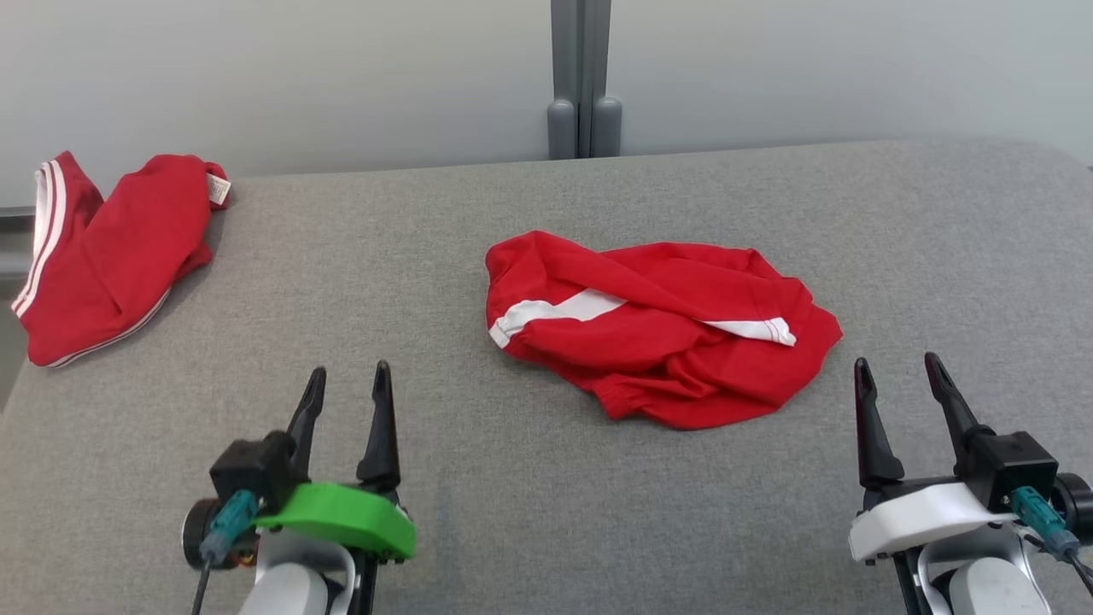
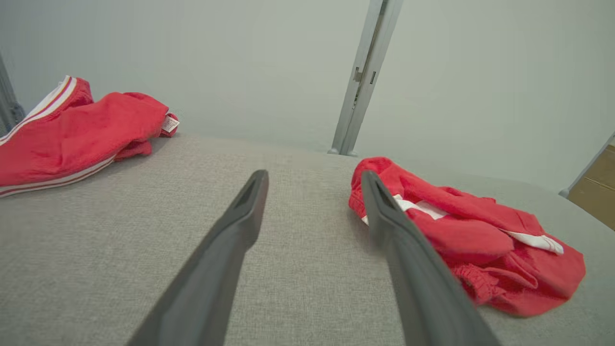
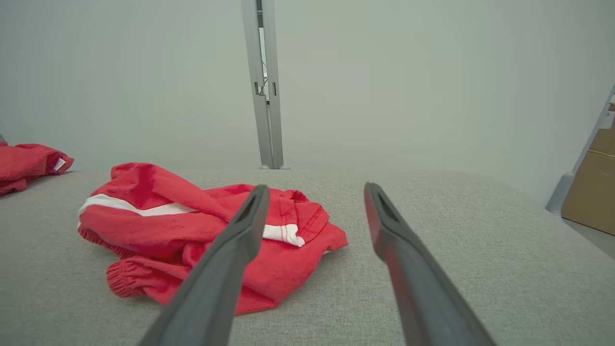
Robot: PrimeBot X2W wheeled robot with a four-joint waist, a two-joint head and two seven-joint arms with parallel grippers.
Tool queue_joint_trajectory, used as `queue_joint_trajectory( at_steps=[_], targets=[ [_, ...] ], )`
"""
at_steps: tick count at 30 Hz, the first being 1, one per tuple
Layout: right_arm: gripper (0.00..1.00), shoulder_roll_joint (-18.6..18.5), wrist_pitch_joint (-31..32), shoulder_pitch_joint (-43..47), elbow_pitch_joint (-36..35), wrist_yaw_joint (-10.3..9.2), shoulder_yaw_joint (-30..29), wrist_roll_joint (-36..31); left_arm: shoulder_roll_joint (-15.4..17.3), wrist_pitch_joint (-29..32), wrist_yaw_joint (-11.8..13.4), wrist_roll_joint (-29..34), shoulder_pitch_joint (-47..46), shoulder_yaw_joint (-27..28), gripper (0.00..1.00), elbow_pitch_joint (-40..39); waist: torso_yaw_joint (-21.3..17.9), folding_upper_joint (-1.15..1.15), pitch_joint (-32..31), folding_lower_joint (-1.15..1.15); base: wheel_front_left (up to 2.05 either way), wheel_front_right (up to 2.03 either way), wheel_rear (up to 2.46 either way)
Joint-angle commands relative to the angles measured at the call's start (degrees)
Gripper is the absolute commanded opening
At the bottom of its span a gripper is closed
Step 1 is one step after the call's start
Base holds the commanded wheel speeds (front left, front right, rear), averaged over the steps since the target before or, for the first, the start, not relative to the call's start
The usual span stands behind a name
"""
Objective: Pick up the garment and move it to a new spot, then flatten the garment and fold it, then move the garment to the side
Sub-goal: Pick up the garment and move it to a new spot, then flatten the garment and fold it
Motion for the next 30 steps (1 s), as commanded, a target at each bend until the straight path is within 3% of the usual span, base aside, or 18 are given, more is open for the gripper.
queue_joint_trajectory(
  at_steps=[1, 10, 30],
  targets=[
    [1.00, -0.2, -0.2, 1.1, 0.3, -0.02, 0.1, 0.8, -0.5, 0.0, 0.1, 1.6, 2.6, 1.3, 1.00, -1.4, 0.2, 0.00, -0.4, 0.00, 0.00, 0.00, 0.00],
    [1.00, -0.2, -0.2, 2.7, 0.2, -0.02, 2.7, 3.1, -3.4, 0.0, -1.3, 6.6, 11.2, 6.3, 1.00, -6.6, -0.2, 0.00, -1.0, 0.00, 0.00, 0.00, 0.00],
    [1.00, -0.2, -0.2, 2.4, 1.1, -0.02, 3.3, 2.2, -4.0, 0.0, -1.3, 7.8, 12.0, 7.5, 1.00, -6.4, -0.2, 0.00, -1.2, 0.00, 0.00, 0.00, 0.00]
  ],
)
